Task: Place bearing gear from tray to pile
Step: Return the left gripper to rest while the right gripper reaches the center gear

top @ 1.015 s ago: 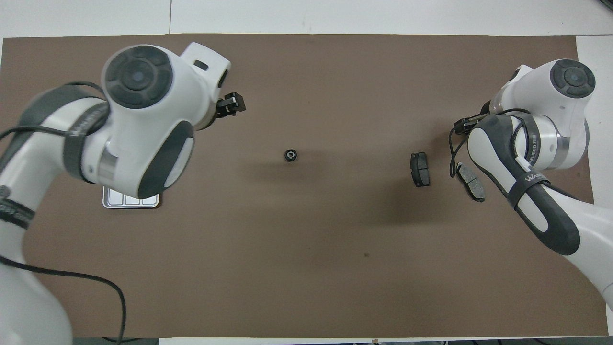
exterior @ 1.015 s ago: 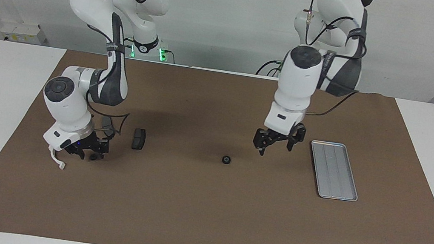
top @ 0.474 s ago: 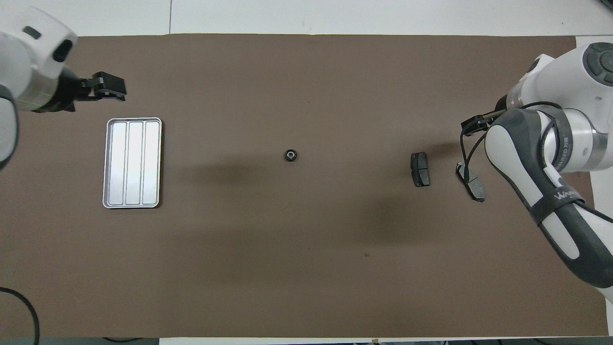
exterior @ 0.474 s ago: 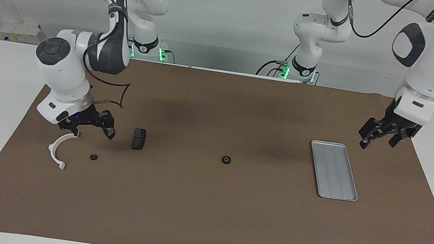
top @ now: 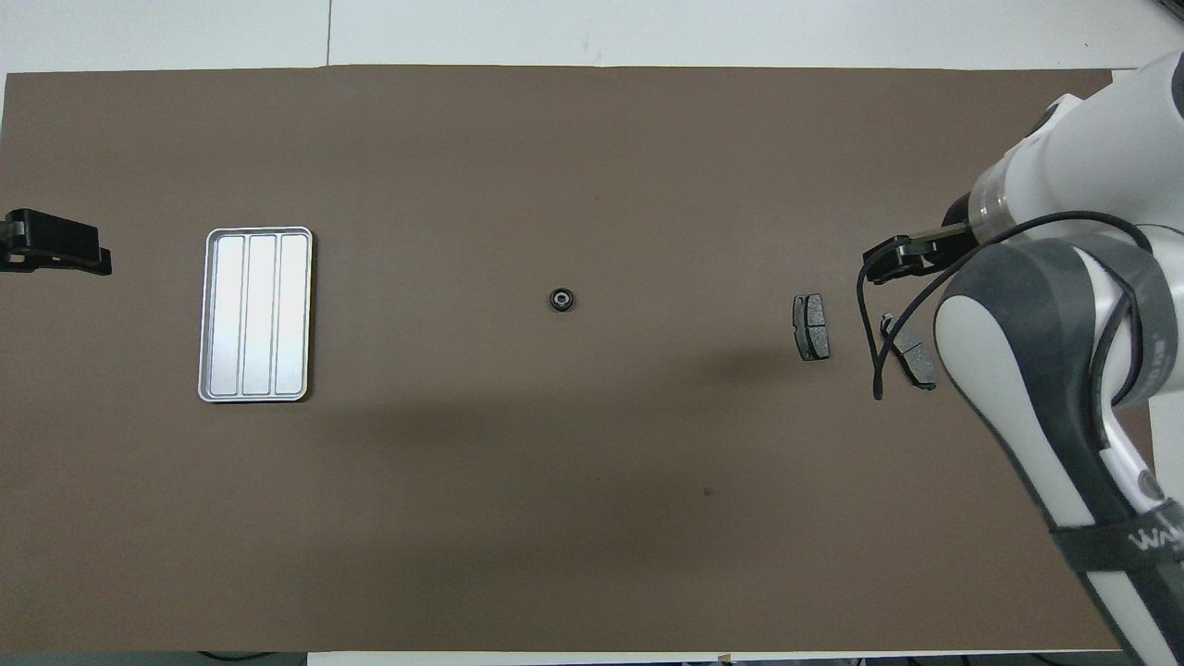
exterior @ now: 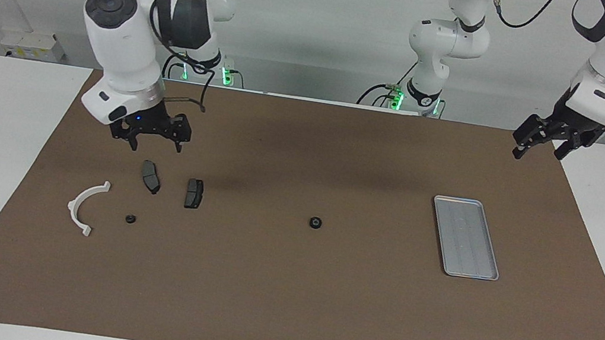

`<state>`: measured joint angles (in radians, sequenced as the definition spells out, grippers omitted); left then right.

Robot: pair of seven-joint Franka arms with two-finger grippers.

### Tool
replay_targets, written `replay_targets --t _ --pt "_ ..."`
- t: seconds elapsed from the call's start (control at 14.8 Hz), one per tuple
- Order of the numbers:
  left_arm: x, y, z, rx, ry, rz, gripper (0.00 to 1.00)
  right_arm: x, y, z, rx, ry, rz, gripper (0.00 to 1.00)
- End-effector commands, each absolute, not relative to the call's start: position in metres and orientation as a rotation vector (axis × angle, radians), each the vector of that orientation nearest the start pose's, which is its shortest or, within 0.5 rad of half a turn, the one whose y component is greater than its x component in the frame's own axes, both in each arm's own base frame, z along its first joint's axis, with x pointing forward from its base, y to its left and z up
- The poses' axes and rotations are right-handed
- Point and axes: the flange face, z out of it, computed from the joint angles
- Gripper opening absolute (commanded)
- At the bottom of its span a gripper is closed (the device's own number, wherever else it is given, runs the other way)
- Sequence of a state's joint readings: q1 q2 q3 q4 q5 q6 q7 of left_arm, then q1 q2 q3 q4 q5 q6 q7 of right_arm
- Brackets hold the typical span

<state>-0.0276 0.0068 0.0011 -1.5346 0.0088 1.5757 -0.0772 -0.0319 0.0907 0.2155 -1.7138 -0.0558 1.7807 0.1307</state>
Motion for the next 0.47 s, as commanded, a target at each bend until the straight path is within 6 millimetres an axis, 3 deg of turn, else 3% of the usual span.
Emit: replay_targets --t 0.0,0.34,0.41 --pt "0.562 -0.023 0.641 -3.134 -0.025 -0.015 1.00 0.561 0.149 0.533 -3.166 0.080 0.040 1.00" --pt "0.559 -0.033 0.637 -3.137 0.009 0.000 1.00 0.533 0.237 0.536 -3.120 0.398 -0.002 1.00" --pt "0.554 -0.033 0.627 -3.136 0.014 0.028 1.00 0.532 0.251 0.532 -3.101 0.439 -0.015 1.00"
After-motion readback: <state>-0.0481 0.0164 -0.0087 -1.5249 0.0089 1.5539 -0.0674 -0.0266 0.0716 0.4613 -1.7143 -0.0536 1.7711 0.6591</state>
